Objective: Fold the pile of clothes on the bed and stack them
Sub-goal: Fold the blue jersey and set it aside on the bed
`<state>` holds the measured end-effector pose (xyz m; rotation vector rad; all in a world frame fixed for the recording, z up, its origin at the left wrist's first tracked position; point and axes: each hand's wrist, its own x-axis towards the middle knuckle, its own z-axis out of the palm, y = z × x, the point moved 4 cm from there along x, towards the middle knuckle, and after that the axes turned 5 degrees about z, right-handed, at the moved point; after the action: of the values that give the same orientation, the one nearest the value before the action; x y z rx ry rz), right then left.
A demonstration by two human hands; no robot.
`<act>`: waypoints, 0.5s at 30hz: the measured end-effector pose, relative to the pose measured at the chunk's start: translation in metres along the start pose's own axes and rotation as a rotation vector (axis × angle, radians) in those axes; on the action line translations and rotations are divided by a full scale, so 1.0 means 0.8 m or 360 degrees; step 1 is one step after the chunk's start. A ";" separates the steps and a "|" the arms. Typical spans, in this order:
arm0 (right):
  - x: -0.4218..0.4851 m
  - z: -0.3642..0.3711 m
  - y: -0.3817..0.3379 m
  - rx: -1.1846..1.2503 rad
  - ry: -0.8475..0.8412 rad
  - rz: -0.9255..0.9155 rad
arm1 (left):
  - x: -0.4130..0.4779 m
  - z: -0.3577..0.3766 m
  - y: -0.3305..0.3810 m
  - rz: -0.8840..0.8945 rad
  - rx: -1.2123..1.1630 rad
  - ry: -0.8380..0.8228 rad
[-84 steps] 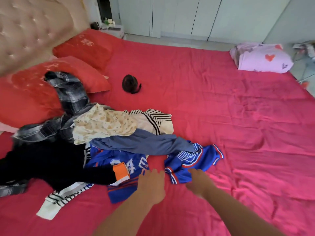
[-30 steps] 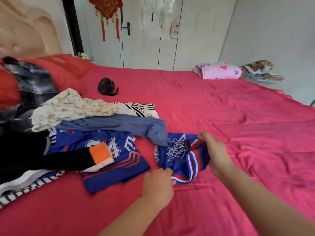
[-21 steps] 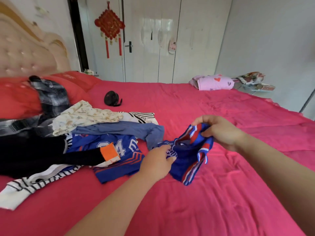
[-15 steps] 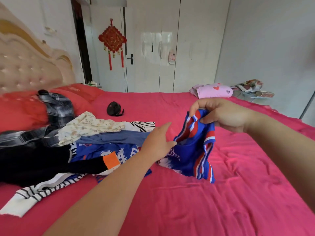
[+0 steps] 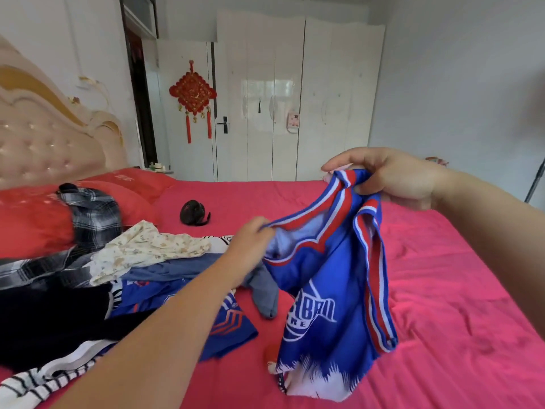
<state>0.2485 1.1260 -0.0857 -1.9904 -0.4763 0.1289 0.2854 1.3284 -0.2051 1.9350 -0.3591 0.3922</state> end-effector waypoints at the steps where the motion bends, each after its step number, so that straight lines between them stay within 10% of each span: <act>1: 0.003 -0.014 0.004 -0.0044 0.0150 0.0017 | 0.007 -0.019 0.002 -0.0011 -0.0113 0.0056; 7: 0.014 -0.057 0.029 -0.0236 0.0650 0.0111 | 0.024 -0.073 0.064 0.0280 -0.0048 -0.0324; 15: 0.027 -0.072 0.008 -0.0411 0.0976 0.0024 | 0.039 -0.117 0.092 0.0498 0.1049 -0.0448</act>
<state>0.2873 1.0837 -0.0622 -2.1505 -0.0798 -0.5464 0.2724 1.3852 -0.0965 2.5971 -0.7993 0.4812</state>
